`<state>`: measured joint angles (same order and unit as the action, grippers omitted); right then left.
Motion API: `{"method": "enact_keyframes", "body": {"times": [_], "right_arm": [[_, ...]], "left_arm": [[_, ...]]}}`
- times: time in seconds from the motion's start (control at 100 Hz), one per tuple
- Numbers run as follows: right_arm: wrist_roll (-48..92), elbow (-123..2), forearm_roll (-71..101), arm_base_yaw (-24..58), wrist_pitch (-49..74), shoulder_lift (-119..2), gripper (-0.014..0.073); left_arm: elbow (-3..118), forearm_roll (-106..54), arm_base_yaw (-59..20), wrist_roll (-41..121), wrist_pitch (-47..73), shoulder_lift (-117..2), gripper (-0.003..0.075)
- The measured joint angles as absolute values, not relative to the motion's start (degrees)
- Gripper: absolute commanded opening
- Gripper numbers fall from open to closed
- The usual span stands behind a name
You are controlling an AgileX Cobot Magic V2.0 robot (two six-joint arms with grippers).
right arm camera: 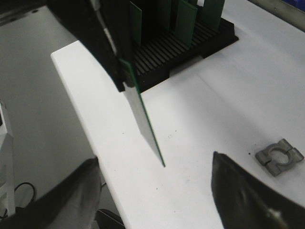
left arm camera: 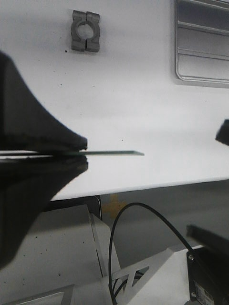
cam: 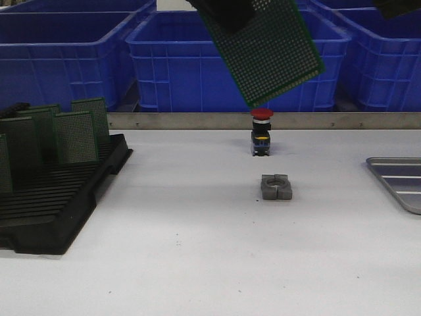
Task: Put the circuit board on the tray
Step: 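Bring the right gripper to the board and grasp its lower edge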
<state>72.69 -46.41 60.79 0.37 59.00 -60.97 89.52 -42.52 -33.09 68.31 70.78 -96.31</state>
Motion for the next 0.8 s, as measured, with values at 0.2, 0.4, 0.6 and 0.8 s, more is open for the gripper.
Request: {"method": "enact_keyframes", "body": {"times": [0.2, 0.4, 0.6, 0.8], "right_arm": [[74.3, -49.0, 62.2, 0.4, 60.6, -67.9, 0.0515], [76.5, -50.0, 63.2, 2.6, 60.9, -71.6, 0.0515], [78.2, -50.0, 63.6, 7.7, 58.4, -73.6, 0.0490], [78.6, -50.0, 63.7, 10.5, 55.5, -75.8, 0.0363]], "left_arm": [[89.5, -42.5, -33.1, 68.3, 70.8, -96.3, -0.0018], [89.5, -42.5, -33.1, 68.3, 70.8, -96.3, -0.0018], [89.5, -42.5, -33.1, 68.3, 70.8, -96.3, -0.0018], [89.5, -42.5, -33.1, 68.3, 70.8, -96.3, -0.0018]]}}
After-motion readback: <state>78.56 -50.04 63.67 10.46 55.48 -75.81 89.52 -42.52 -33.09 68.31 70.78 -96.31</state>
